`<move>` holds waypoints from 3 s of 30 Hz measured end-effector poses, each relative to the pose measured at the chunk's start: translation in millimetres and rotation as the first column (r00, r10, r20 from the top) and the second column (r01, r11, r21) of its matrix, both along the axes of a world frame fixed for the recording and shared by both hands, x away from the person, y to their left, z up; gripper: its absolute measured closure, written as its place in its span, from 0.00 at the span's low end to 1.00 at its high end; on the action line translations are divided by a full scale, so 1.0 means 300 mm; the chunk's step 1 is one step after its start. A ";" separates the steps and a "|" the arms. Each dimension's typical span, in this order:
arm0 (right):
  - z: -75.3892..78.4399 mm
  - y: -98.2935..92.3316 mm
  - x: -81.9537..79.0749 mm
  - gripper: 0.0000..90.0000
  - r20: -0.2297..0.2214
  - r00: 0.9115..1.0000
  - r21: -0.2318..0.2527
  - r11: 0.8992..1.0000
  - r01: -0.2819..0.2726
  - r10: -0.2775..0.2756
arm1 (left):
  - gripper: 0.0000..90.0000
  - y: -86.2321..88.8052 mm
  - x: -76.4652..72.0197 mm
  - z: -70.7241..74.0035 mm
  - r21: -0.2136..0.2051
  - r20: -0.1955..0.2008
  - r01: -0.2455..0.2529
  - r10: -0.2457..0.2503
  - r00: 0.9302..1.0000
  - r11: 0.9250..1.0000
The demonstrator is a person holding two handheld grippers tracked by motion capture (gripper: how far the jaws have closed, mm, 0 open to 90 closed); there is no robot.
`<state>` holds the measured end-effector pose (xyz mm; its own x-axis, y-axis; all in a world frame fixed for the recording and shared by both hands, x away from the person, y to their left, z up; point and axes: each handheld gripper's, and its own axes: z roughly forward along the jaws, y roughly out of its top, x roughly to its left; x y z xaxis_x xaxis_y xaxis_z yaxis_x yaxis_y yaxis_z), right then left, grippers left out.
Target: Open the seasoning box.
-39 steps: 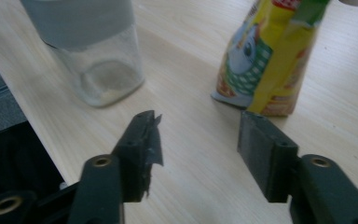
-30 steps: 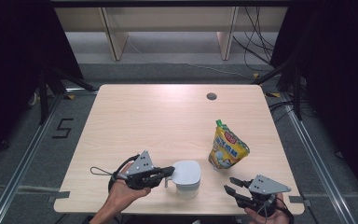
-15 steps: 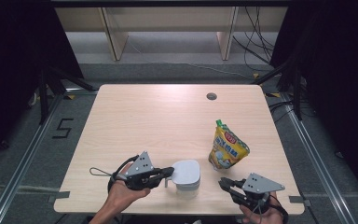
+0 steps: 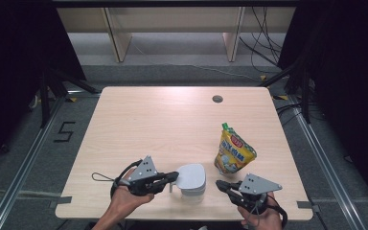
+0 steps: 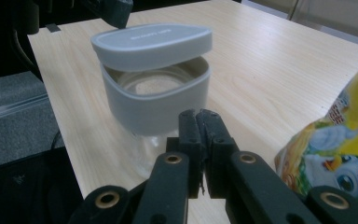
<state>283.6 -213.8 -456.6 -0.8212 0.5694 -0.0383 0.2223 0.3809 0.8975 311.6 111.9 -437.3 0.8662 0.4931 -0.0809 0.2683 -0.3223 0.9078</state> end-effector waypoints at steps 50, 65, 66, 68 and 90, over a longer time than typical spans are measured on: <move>0.141 0.241 0.027 1.00 0.118 0.986 -0.003 0.993 -0.121 0.120 | 0.24 0.167 -0.072 -0.175 0.082 -0.103 -0.082 0.090 0.991 0.993; 0.144 0.295 0.021 0.99 0.119 0.981 -0.018 0.988 -0.150 0.151 | 0.24 0.169 -0.084 -0.201 0.125 -0.107 -0.070 0.083 0.991 0.990; 0.142 0.290 0.020 0.98 0.115 0.983 -0.014 0.989 -0.144 0.145 | 0.24 0.169 -0.084 -0.201 0.126 -0.107 -0.069 0.083 0.991 0.990; 0.138 0.274 0.024 0.97 0.121 0.983 -0.011 0.991 -0.136 0.136 | 0.24 0.169 -0.084 -0.201 0.128 -0.103 -0.069 0.083 0.991 0.989; 0.030 -0.002 0.003 0.67 0.001 0.997 0.020 0.996 0.083 -0.083 | 0.19 0.170 -0.082 -0.199 0.138 -0.124 -0.080 0.098 0.987 0.987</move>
